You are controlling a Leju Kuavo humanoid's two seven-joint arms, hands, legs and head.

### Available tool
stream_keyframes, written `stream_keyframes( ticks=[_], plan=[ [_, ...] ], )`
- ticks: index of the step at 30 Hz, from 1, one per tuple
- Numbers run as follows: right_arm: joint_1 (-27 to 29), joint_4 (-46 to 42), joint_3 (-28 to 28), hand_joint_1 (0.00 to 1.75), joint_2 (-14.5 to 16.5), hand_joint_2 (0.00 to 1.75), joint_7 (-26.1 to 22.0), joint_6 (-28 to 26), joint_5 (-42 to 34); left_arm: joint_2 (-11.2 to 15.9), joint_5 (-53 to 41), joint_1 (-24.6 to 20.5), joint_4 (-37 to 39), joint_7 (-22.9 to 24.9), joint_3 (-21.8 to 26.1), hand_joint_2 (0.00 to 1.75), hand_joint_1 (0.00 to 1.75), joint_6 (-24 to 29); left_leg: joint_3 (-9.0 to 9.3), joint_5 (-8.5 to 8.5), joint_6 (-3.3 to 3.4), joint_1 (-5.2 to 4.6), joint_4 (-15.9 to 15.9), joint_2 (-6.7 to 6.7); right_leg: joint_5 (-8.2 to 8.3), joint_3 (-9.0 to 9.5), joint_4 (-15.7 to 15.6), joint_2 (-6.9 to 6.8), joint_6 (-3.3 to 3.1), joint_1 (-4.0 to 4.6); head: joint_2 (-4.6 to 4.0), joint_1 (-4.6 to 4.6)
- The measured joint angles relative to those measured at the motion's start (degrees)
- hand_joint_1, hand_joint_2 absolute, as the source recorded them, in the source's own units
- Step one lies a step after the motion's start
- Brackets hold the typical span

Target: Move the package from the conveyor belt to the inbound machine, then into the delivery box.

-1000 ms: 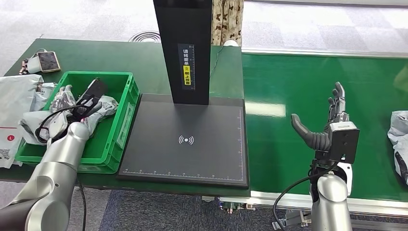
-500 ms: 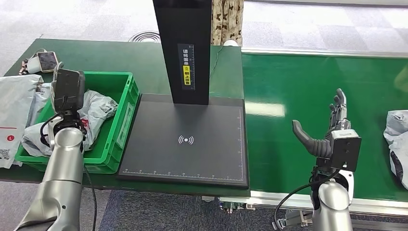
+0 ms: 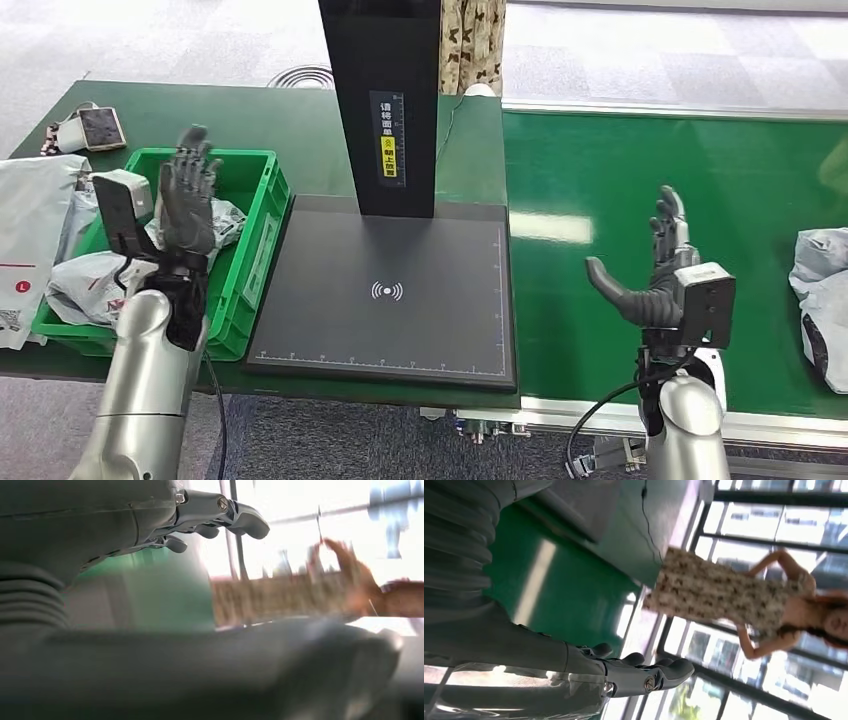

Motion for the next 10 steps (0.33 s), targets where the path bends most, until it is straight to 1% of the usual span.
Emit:
stream_keyframes(
  ticks=[2, 4, 6, 10],
  plan=[
    [-1.29, 2.63, 1.68, 0.0, 0.08, 1.75, 1.63, 2.91, -2.76, -1.31, 7.18, 1.04, 1.16, -1.46, -2.07, 1.75, 0.0, -5.5, 0.0, 0.0, 0.0, -0.02, 0.0, 0.0, 0.0, 0.0, 0.0, 0.0, 0.01, -0.02, 0.0, -0.01],
    [-2.21, 5.47, 3.51, 0.0, 0.17, 1.75, 2.66, 4.24, -4.67, -2.71, 12.69, 1.92, 3.02, -2.5, -4.07, 1.75, 0.0, -8.85, -0.01, -0.01, 0.01, -0.04, 0.0, -0.01, 0.0, 0.0, -0.01, -0.02, 0.01, -0.04, 0.0, -0.01],
    [-2.52, 7.66, 5.15, 0.0, 0.22, 1.75, 2.91, 4.36, -5.26, -3.83, 15.29, 2.77, 4.56, -2.92, -5.64, 1.75, 0.0, -9.85, -0.02, -0.01, 0.02, -0.04, 0.01, -0.02, 0.0, 0.0, -0.01, -0.04, 0.01, -0.04, 0.0, -0.01],
    [-2.49, 10.25, 7.61, 0.0, 0.34, 1.75, 2.89, 3.8, -5.42, -4.96, 16.9, 4.12, 6.07, -3.3, -7.8, 1.75, 0.0, -8.74, -0.04, -0.03, 0.02, -0.04, 0.0, -0.02, -0.01, -0.03, -0.01, -0.02, 0.01, -0.02, 0.0, -0.01]
  ],
)
